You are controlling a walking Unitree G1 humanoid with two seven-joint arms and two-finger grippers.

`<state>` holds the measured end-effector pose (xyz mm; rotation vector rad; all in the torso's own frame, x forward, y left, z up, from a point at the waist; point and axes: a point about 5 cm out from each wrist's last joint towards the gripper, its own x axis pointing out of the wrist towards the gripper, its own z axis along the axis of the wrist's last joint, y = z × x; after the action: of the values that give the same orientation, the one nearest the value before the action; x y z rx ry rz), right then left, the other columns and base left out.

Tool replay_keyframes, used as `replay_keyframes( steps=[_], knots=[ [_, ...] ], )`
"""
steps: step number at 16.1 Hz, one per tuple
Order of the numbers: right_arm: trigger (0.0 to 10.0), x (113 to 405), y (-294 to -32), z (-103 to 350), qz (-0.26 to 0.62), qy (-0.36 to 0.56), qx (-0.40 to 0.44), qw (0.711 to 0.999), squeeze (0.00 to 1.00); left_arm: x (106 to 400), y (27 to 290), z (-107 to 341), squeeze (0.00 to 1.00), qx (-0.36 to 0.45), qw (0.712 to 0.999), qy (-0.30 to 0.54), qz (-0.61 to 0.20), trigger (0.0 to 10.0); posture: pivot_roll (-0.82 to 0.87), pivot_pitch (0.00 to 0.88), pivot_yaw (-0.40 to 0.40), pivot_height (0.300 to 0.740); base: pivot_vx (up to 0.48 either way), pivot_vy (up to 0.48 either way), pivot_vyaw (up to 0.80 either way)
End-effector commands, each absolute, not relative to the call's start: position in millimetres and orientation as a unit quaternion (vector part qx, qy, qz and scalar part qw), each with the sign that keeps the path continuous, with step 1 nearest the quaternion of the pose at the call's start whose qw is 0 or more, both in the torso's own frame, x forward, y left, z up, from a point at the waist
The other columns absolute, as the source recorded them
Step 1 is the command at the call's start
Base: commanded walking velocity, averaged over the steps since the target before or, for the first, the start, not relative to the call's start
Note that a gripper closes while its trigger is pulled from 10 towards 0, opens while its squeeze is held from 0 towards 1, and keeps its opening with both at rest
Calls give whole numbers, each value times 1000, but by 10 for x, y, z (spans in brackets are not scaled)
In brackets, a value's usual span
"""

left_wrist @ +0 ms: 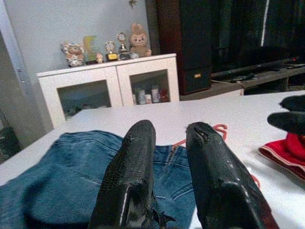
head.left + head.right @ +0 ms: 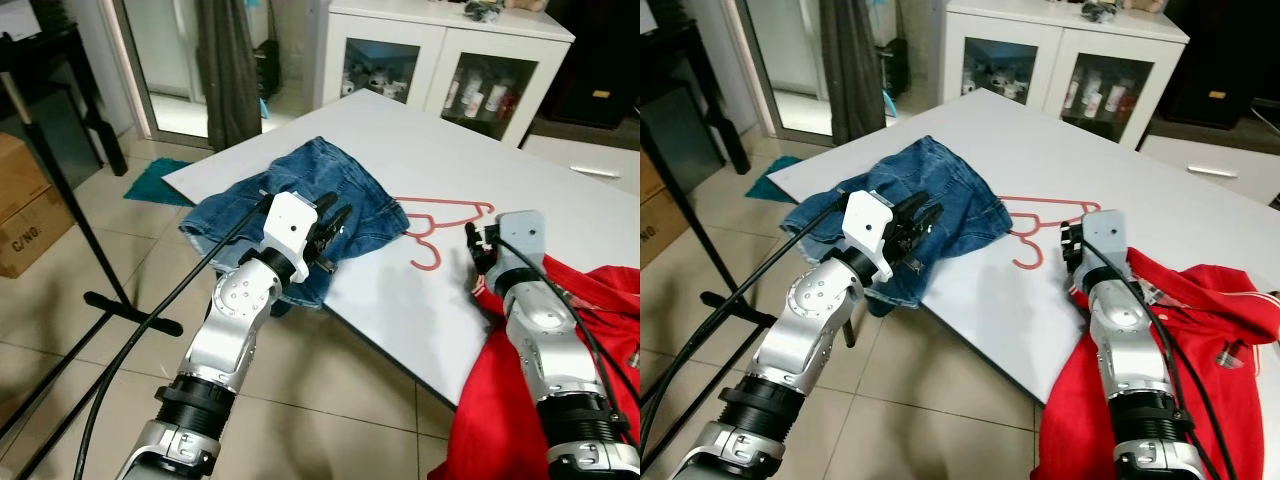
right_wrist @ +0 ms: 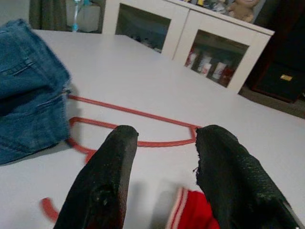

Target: Hang hanger

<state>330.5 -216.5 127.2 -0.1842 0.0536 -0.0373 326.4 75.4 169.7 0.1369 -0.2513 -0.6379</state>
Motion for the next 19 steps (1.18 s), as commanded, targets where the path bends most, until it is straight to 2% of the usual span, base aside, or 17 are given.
replay_keyframes(
  steps=[1,3,8,16,19],
  knots=[
    [10000,3329,-2181,1313,-18,23,-93,995,0,3285,727,1738,0,76,938,-129,-312,10000,100,58,-40,740,0,0,0],
    [10000,3308,-2161,1308,-14,22,-93,995,0,3259,734,1724,0,72,940,-128,-307,10000,99,95,-37,740,0,0,0],
    [10000,3244,-2111,1219,-13,29,-85,996,0,3248,761,1693,0,80,939,-119,-313,10000,102,97,-18,740,0,-436,0],
    [10000,3297,-2103,1253,-9,27,-84,996,0,3262,763,1709,0,69,941,-121,-309,10000,107,82,-33,740,0,0,0],
    [10000,3337,-1967,1193,27,50,-83,995,0,3261,791,1704,0,72,941,-119,-308,10000,109,83,-32,740,0,0,0]
  ],
)
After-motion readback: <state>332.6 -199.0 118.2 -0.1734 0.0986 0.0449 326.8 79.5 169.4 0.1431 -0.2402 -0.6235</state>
